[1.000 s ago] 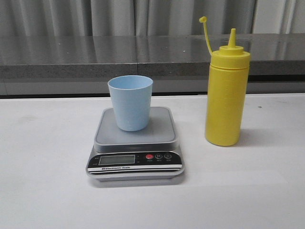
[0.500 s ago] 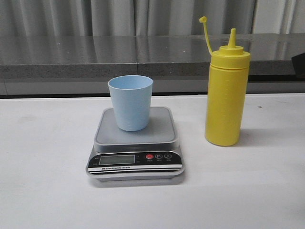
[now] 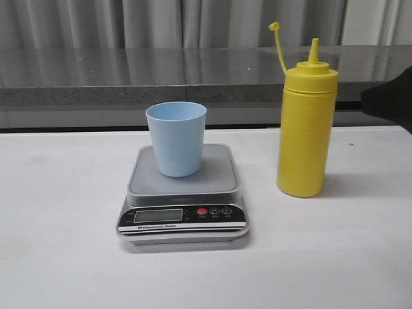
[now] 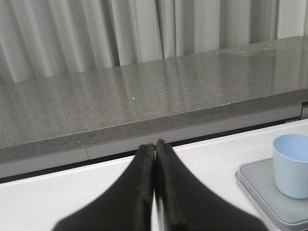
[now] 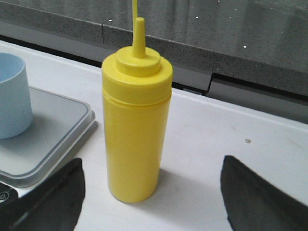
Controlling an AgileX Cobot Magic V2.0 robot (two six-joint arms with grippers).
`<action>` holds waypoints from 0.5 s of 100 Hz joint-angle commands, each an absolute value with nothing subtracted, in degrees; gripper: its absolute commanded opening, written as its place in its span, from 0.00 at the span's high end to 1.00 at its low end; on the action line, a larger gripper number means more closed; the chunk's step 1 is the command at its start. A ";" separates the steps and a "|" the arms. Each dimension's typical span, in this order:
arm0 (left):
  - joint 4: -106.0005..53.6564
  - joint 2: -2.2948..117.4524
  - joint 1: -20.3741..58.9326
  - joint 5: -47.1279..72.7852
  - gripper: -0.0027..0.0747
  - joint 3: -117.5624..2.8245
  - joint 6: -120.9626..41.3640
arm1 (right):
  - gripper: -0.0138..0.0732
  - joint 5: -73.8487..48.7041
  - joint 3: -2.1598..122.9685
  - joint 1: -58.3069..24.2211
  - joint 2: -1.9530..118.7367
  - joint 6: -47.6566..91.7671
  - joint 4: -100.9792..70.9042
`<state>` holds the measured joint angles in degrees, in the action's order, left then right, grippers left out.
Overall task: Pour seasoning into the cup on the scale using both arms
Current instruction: 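Reach the right gripper to the yellow squeeze bottle and close around it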
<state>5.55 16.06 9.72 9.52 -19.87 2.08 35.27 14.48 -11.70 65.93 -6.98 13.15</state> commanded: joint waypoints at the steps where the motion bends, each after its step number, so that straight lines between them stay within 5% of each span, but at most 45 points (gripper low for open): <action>1: 5.60 16.37 9.58 4.81 0.99 -21.32 2.42 | 0.17 42.33 14.94 -11.78 65.30 -7.00 13.37; 50: 5.60 16.37 9.58 4.81 0.99 -21.32 2.42 | 0.17 62.79 14.94 -11.78 82.30 -7.00 13.37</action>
